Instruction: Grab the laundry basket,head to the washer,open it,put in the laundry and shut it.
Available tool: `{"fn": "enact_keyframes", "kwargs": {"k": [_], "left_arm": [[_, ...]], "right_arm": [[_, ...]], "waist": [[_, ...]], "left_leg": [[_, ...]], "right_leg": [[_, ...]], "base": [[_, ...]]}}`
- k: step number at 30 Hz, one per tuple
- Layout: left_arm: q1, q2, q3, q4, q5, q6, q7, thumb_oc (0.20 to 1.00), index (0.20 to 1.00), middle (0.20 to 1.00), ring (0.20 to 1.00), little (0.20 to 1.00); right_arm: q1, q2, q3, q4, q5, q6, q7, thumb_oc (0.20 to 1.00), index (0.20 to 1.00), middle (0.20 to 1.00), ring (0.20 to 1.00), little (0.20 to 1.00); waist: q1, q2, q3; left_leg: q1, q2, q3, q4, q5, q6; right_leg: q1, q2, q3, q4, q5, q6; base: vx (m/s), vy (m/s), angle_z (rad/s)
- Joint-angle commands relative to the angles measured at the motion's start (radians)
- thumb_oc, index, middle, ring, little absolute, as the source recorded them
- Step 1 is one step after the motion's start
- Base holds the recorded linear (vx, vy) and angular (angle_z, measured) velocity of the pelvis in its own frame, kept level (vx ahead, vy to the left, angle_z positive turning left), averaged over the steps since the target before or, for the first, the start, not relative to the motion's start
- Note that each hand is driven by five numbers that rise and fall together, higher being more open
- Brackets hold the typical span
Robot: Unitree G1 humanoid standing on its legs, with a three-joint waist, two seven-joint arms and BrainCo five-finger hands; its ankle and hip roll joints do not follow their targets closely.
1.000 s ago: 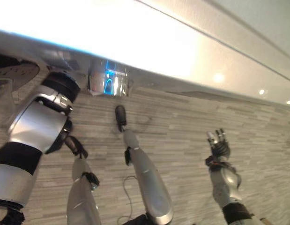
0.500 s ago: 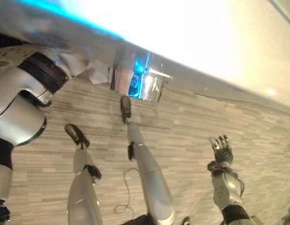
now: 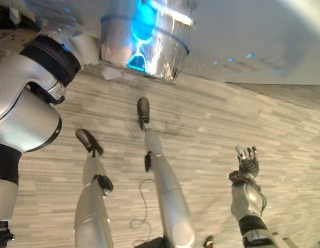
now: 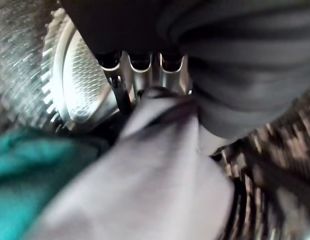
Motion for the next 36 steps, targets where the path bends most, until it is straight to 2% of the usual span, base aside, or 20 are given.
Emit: {"fn": "enact_keyframes", "kwargs": {"k": [1,2,3,5,6,7,12,14,16,17,19,20,21,24,28,29,32,33,35,36], "left_arm": [[-0.208,-0.127,0.325,0.073,-0.61,-0.128,-0.153,1.0,1.0,1.0,1.0,1.0],[-0.249,-0.096,0.288,0.004,-0.709,-0.188,-0.146,1.0,1.0,1.0,1.0,1.0],[-0.236,-0.091,0.292,-0.031,-0.737,-0.195,-0.126,1.0,1.0,1.0,1.0,1.0],[-0.317,-0.089,0.211,0.072,-0.492,-0.105,-0.029,1.0,1.0,1.0,1.0,1.0],[-0.402,-0.097,-0.01,0.175,-0.014,0.028,0.031,1.0,1.0,1.0,1.0,1.0],[-0.371,-0.112,-0.086,0.182,0.173,0.066,-0.023,1.0,1.0,1.0,1.0,1.0],[-0.268,-0.129,-0.114,0.086,0.419,0.104,-0.092,1.0,1.0,1.0,1.0,1.0],[-0.241,-0.12,-0.091,0.043,0.435,0.111,-0.095,1.0,1.0,1.0,1.0,1.0],[-0.12,-0.061,0.054,-0.185,0.43,0.12,-0.078,1.0,1.0,1.0,1.0,1.0],[-0.112,-0.051,0.061,-0.201,0.434,0.126,-0.084,1.0,1.0,1.0,1.0,1.0],[0.073,0.025,0.223,-0.45,0.419,0.115,-0.058,1.0,1.0,1.0,1.0,1.0],[0.251,0.036,0.328,-0.598,0.413,0.094,-0.034,1.0,1.0,1.0,1.0,1.0],[0.272,0.046,0.343,-0.625,0.421,0.101,-0.043,1.0,1.0,1.0,1.0,1.0],[0.728,0.037,0.539,-0.936,0.361,-0.054,0.037,1.0,1.0,1.0,1.0,1.0],[1.009,0.036,0.575,-1.087,0.314,-0.167,0.098,1.0,1.0,1.0,1.0,1.0],[1.056,0.072,0.578,-1.112,0.309,-0.159,0.088,1.0,1.0,1.0,1.0,1.0],[1.255,0.146,0.643,-1.267,0.268,-0.221,0.093,1.0,1.0,1.0,1.0,1.0],[1.258,0.147,0.645,-1.27,0.268,-0.22,0.091,1.0,1.0,1.0,1.0,1.0],[1.384,0.13,0.649,-1.297,0.196,-0.27,0.107,1.0,1.0,1.0,1.0,1.0],[1.378,0.13,0.651,-1.294,0.196,-0.271,0.108,1.0,1.0,1.0,1.0,1.0]], "right_arm": [[0.058,-0.086,-0.058,-0.007,0.007,0.039,-0.052,1.0,1.0,1.0,1.0,1.0],[0.074,-0.087,-0.045,0.003,-0.034,0.046,-0.053,1.0,1.0,1.0,1.0,1.0],[0.073,-0.087,-0.046,-0.002,-0.038,0.058,-0.056,1.0,1.0,1.0,1.0,1.0],[0.071,-0.092,-0.01,-0.005,-0.063,0.051,-0.058,1.0,1.0,1.0,1.0,1.0],[0.066,-0.118,0.023,-0.018,-0.063,0.024,-0.021,1.0,1.0,1.0,1.0,1.0],[0.048,-0.128,0.032,-0.016,-0.056,0.012,0.004,1.0,1.0,1.0,1.0,1.0],[0.072,-0.113,0.047,-0.055,-0.033,0.038,0.044,1.0,1.0,1.0,1.0,1.0],[0.087,-0.112,0.055,-0.07,-0.029,0.046,0.052,1.0,1.0,1.0,1.0,1.0],[0.14,-0.109,0.097,-0.157,-0.046,0.081,0.076,1.0,1.0,1.0,1.0,1.0],[0.145,-0.113,0.099,-0.161,-0.047,0.083,0.075,1.0,1.0,1.0,1.0,1.0],[0.166,-0.121,0.123,-0.227,-0.068,0.1,0.084,1.0,1.0,1.0,1.0,1.0],[0.153,-0.116,0.129,-0.254,-0.087,0.098,0.086,1.0,1.0,1.0,1.0,1.0],[0.157,-0.122,0.134,-0.256,-0.088,0.099,0.085,1.0,1.0,1.0,1.0,1.0],[0.137,-0.086,0.158,-0.285,-0.151,0.073,0.077,1.0,1.0,1.0,1.0,1.0],[0.085,-0.009,0.233,-0.22,-0.124,0.062,0.103,1.0,1.0,1.0,1.0,1.0],[0.056,-0.019,0.216,-0.202,-0.164,0.075,0.078,1.0,1.0,1.0,1.0,1.0],[0.097,0.015,0.192,-0.119,-0.271,0.071,-0.003,1.0,1.0,1.0,1.0,1.0],[0.097,0.015,0.194,-0.12,-0.271,0.071,-0.003,1.0,1.0,1.0,1.0,1.0],[-0.078,-0.009,0.185,0.152,-0.438,0.096,-0.131,1.0,1.0,1.0,1.0,1.0],[-0.092,-0.008,0.185,0.165,-0.438,0.092,-0.129,1.0,1.0,1.0,1.0,1.0]], "waist": [[-0.077,0.152,-0.01],[-0.076,0.167,-0.009],[-0.071,0.171,-0.01],[-0.067,0.181,-0.012],[-0.078,0.167,-0.017],[-0.077,0.157,-0.019],[-0.053,0.158,-0.01],[-0.048,0.16,-0.007],[-0.013,0.164,0.011],[-0.016,0.167,0.009],[0.016,0.171,0.011],[0.042,0.164,0.011],[0.034,0.168,0.011],[0.072,0.154,0.011],[0.12,0.162,0.011],[0.128,0.163,0.011],[0.157,0.177,0.011],[0.155,0.176,0.011],[0.214,0.208,0.011],[0.211,0.21,0.011]], "left_leg": [[0.118,0.138,0.0,0.071,-0.133,-0.072],[0.118,0.137,0.001,0.056,-0.125,-0.074],[0.117,0.134,-0.002,0.051,-0.12,-0.074],[0.126,0.137,-0.006,0.031,-0.098,-0.075],[0.133,0.143,-0.005,0.025,-0.096,-0.074],[0.131,0.146,-0.015,0.031,-0.102,-0.074],[0.111,0.147,-0.041,0.045,-0.105,-0.07],[0.106,0.146,-0.045,0.047,-0.106,-0.069],[0.097,0.141,-0.054,0.045,-0.105,-0.063],[0.097,0.141,-0.055,0.045,-0.106,-0.063],[0.087,0.134,-0.064,0.042,-0.108,-0.06],[0.074,0.128,-0.073,0.043,-0.108,-0.058],[0.077,0.129,-0.075,0.045,-0.109,-0.058],[0.052,0.117,-0.1,0.043,-0.104,-0.054],[0.032,0.108,-0.121,0.038,-0.094,-0.048],[0.028,0.105,-0.129,0.031,-0.091,-0.048],[0.007,0.098,-0.152,0.022,-0.079,-0.044],[0.007,0.098,-0.152,0.022,-0.079,-0.044],[-0.009,0.085,-0.171,0.02,-0.075,-0.038],[-0.018,0.085,-0.173,0.021,-0.072,-0.038]], "right_leg": [[-0.011,0.032,-0.025,0.211,-0.292,0.086],[-0.018,0.034,-0.023,0.207,-0.286,0.086],[-0.018,0.036,-0.024,0.203,-0.285,0.086],[-0.014,0.037,-0.036,0.197,-0.279,0.085],[-0.012,0.044,-0.046,0.199,-0.271,0.083],[-0.009,0.046,-0.052,0.204,-0.271,0.082],[0.012,0.038,-0.063,0.203,-0.282,0.085],[0.014,0.034,-0.066,0.202,-0.282,0.085],[0.017,0.022,-0.07,0.208,-0.288,0.086],[0.019,0.022,-0.071,0.209,-0.289,0.086],[0.02,0.012,-0.072,0.206,-0.294,0.086],[0.013,0.006,-0.073,0.206,-0.295,0.085],[0.018,0.006,-0.074,0.206,-0.295,0.085],[0.016,-0.005,-0.08,0.198,-0.293,0.083],[0.014,-0.014,-0.093,0.199,-0.291,0.084],[0.016,-0.018,-0.098,0.199,-0.292,0.082],[0.006,-0.027,-0.116,0.208,-0.302,0.08],[0.006,-0.028,-0.116,0.208,-0.302,0.08],[-0.001,-0.041,-0.134,0.233,-0.318,0.079],[-0.008,-0.042,-0.136,0.233,-0.315,0.078]], "base": [[0.02,-0.036,0.03],[0.01,-0.013,0.12],[0.0,0.0,0.0],[-0.04,-0.049,-0.06],[-0.06,-0.034,0.05],[-0.05,-0.024,0.1],[-0.02,-0.024,0.08],[-0.01,-0.003,0.02],[0.0,0.0,0.0],[0.0,0.0,0.0],[0.01,0.034,0.07],[0.01,0.035,0.08],[0.01,0.051,0.0],[0.0,0.05,0.05],[0.0,0.02,0.15],[0.0,0.015,0.19],[0.01,0.001,0.18],[0.01,-0.006,0.15],[0.01,-0.018,0.12],[0.0,-0.055,0.12]]}}
